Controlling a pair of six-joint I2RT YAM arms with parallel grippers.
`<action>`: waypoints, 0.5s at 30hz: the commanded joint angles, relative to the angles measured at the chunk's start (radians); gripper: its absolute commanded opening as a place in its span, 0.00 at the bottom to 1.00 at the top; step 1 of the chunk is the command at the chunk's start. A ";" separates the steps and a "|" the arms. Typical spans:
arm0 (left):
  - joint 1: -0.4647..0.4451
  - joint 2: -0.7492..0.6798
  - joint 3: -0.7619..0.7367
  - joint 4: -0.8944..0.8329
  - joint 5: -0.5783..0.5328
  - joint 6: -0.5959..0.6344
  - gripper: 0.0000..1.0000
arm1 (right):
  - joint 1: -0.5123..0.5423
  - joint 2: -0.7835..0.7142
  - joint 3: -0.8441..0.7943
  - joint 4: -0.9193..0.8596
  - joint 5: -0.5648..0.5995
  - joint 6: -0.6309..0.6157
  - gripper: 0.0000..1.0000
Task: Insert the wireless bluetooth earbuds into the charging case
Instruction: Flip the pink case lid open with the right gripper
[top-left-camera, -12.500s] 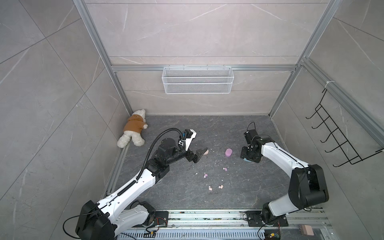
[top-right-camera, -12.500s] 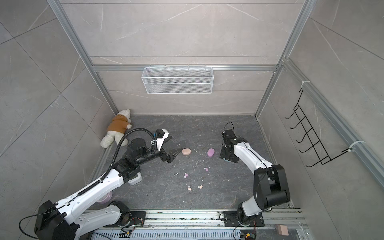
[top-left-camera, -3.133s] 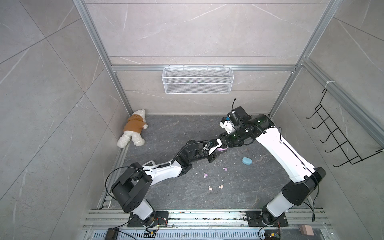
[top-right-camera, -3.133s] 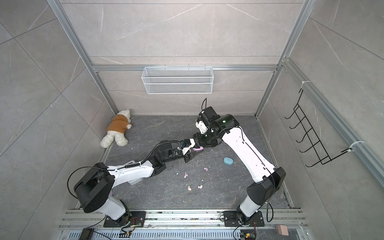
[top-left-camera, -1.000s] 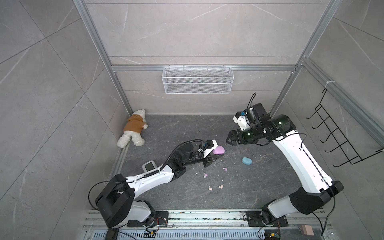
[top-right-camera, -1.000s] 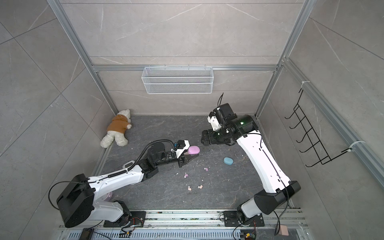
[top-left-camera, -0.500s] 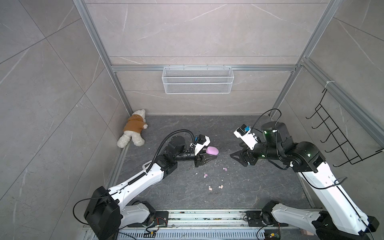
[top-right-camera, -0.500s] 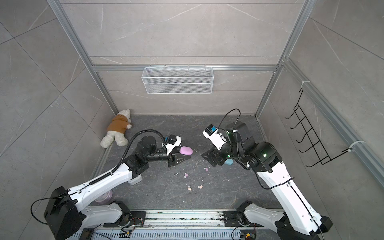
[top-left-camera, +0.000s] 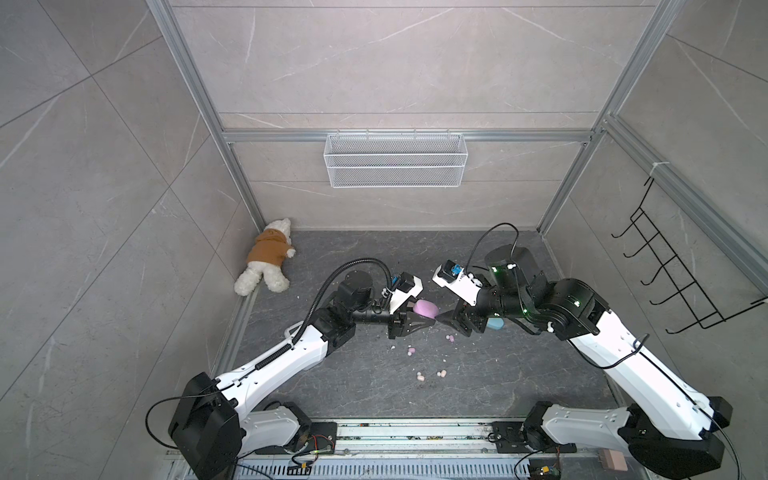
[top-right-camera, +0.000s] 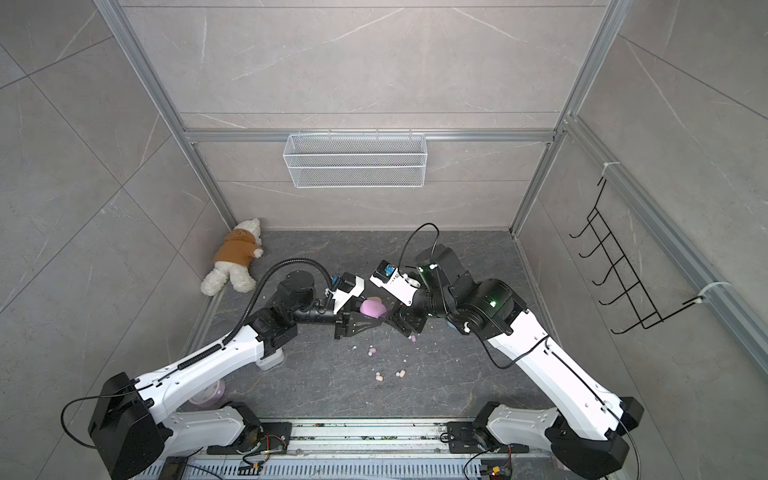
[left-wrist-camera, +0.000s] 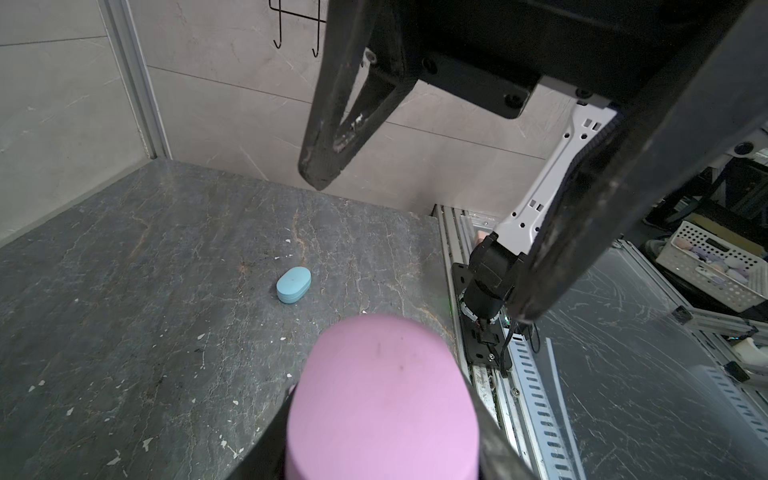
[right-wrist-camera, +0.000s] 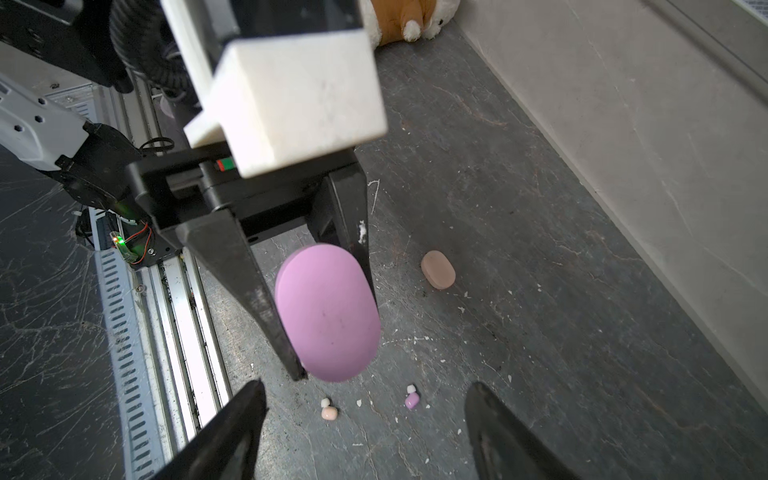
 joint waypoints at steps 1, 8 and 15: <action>-0.002 -0.007 0.046 0.002 0.039 0.018 0.10 | 0.009 0.018 -0.013 0.016 0.029 -0.019 0.77; -0.001 -0.017 0.044 0.002 0.043 0.021 0.09 | 0.017 0.024 -0.025 0.028 0.025 -0.020 0.76; -0.002 -0.023 0.040 0.002 0.045 0.022 0.09 | 0.027 0.035 -0.036 0.024 0.057 -0.021 0.76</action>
